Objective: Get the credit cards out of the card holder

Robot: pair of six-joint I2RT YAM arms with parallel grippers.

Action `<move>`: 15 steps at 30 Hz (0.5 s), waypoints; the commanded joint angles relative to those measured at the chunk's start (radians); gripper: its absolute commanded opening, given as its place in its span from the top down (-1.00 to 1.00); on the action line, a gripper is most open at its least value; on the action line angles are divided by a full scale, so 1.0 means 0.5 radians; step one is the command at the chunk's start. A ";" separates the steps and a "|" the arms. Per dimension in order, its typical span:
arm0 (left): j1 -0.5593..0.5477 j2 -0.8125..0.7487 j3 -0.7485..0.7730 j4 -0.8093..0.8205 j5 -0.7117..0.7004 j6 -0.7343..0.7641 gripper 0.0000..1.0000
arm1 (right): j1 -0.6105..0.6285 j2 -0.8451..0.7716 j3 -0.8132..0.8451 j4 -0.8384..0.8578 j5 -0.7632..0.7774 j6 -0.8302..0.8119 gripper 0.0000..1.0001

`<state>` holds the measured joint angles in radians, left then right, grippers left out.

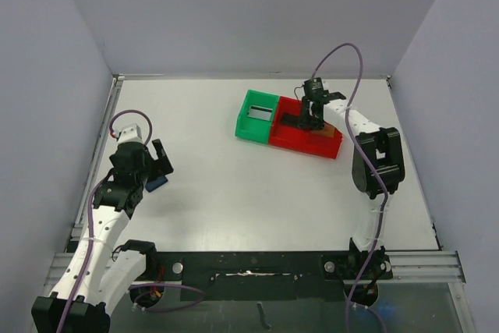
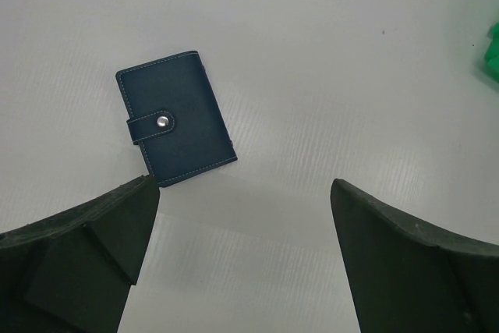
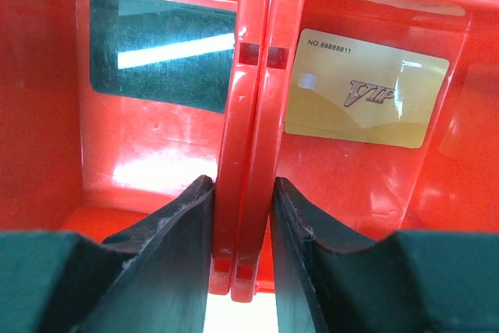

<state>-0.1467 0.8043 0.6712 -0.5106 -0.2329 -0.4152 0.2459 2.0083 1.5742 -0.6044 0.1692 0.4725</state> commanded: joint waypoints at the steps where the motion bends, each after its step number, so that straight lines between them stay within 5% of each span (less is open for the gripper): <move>1: 0.014 -0.005 0.029 0.110 -0.029 -0.010 -0.89 | 0.155 -0.111 -0.016 0.003 0.005 -0.046 0.57; 15: 0.014 0.003 0.029 0.104 -0.037 -0.024 -0.89 | 0.486 -0.139 -0.059 -0.039 0.088 -0.084 0.57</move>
<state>-0.1467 0.8043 0.6712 -0.5110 -0.2379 -0.4179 0.4553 2.0022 1.5646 -0.6067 0.1852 0.4595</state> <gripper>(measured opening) 0.920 0.305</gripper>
